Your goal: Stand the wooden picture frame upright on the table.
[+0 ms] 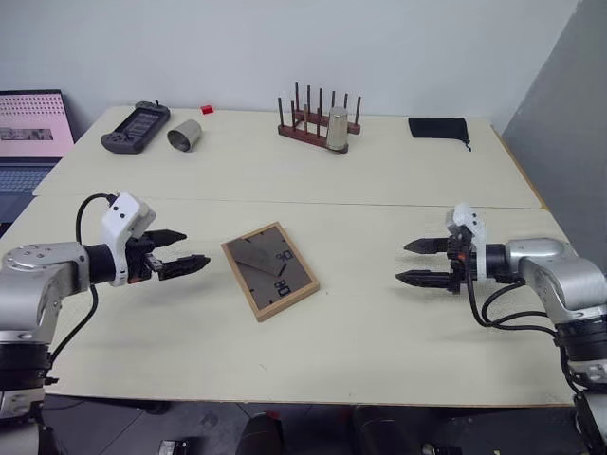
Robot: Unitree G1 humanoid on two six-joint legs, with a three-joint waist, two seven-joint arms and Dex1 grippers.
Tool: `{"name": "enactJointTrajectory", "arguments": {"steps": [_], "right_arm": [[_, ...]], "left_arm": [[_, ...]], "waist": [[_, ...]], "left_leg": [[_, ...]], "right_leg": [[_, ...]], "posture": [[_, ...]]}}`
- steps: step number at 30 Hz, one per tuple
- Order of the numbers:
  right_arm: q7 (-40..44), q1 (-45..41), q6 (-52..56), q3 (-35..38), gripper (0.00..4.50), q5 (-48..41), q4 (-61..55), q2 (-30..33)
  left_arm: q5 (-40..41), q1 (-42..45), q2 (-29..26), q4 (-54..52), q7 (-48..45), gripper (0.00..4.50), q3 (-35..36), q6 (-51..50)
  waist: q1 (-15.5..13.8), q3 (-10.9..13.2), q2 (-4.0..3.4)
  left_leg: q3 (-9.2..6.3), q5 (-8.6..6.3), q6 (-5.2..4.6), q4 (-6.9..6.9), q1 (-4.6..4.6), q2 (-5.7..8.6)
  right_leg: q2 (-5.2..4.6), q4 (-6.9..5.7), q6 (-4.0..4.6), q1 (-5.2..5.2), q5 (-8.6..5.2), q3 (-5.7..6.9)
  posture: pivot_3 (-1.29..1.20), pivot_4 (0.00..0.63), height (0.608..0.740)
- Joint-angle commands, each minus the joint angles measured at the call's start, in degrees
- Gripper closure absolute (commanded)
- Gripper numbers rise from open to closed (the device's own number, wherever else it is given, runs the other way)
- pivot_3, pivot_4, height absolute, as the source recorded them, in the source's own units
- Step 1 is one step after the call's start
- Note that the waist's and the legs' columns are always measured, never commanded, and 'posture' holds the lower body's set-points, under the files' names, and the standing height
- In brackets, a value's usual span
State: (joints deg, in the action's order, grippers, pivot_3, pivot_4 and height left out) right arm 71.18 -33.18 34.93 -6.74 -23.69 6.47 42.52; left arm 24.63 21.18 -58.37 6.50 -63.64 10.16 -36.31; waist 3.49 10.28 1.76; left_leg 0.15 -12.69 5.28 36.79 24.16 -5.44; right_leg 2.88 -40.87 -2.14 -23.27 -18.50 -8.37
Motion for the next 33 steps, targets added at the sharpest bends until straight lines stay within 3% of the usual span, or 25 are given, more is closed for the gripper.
{"name": "enactJointTrajectory", "arguments": {"steps": [1,10,14,19,31,33], "right_arm": [[1.6,-1.6,-0.1,-0.8,0.03,0.2,0.0,-0.3],[-0.6,-4.4,-5.5,-2.3,0.03,4.1,5.6,-4.9],[-4.0,-5.8,-8.9,-2.9,0.0,6.8,9.1,-9.3],[-7.9,-7.4,-13.5,-4.3,1.03,10.3,13.4,-15.1],[-11.0,-6.5,-17.4,-8.3,4.11,15.5,15.0,-21.7],[-10.9,-5.7,-17.1,-8.9,4.44,15.9,13.8,-22.1]], "left_arm": [[-0.3,-0.1,-1.6,-1.7,-1.6,0.0,0.2,1.2],[-1.2,-1.1,-0.1,0.1,2.7,0.0,2.2,1.7],[-2.2,-2.5,1.4,1.8,4.3,0.64,2.2,4.0],[-4.7,-3.1,4.4,3.2,7.2,1.77,0.1,7.0],[-10.7,5.0,13.9,11.4,10.1,4.5,-7.1,12.5],[-12.2,6.8,15.1,13.3,10.3,4.5,-8.5,14.3]], "waist": [[0.0,0.0,0.0],[-0.1,0.0,-0.01],[0.1,0.0,-0.01],[0.1,0.0,-0.02],[-0.3,0.0,-0.02],[-0.2,0.0,-0.01]], "left_leg": [[0.0,0.0,0.0,0.0,0.01,0.0],[0.0,0.0,0.0,0.01,0.06,-0.01],[0.0,0.0,0.0,0.02,0.05,-0.02],[0.0,0.0,0.0,0.03,0.07,-0.02],[-0.05,0.01,0.01,0.09,0.08,-0.03],[-0.05,0.01,0.01,0.09,0.08,-0.02]], "right_leg": [[0.0,0.0,0.01,0.0,0.0,0.0],[0.0,-0.01,0.04,-0.06,-0.01,0.02],[0.01,-0.06,0.05,-0.08,-0.01,0.02],[0.01,-0.08,0.05,-0.08,0.0,0.03],[0.02,-0.15,0.06,-0.05,0.0,0.09],[0.02,-0.16,0.06,-0.05,0.0,0.09]], "posture": [[0.0,0.15,0.74],[0.0,0.15,0.74],[0.0,0.15,0.74],[0.0,0.15,0.74],[0.0,0.15,0.74],[0.0,0.15,0.74]]}}
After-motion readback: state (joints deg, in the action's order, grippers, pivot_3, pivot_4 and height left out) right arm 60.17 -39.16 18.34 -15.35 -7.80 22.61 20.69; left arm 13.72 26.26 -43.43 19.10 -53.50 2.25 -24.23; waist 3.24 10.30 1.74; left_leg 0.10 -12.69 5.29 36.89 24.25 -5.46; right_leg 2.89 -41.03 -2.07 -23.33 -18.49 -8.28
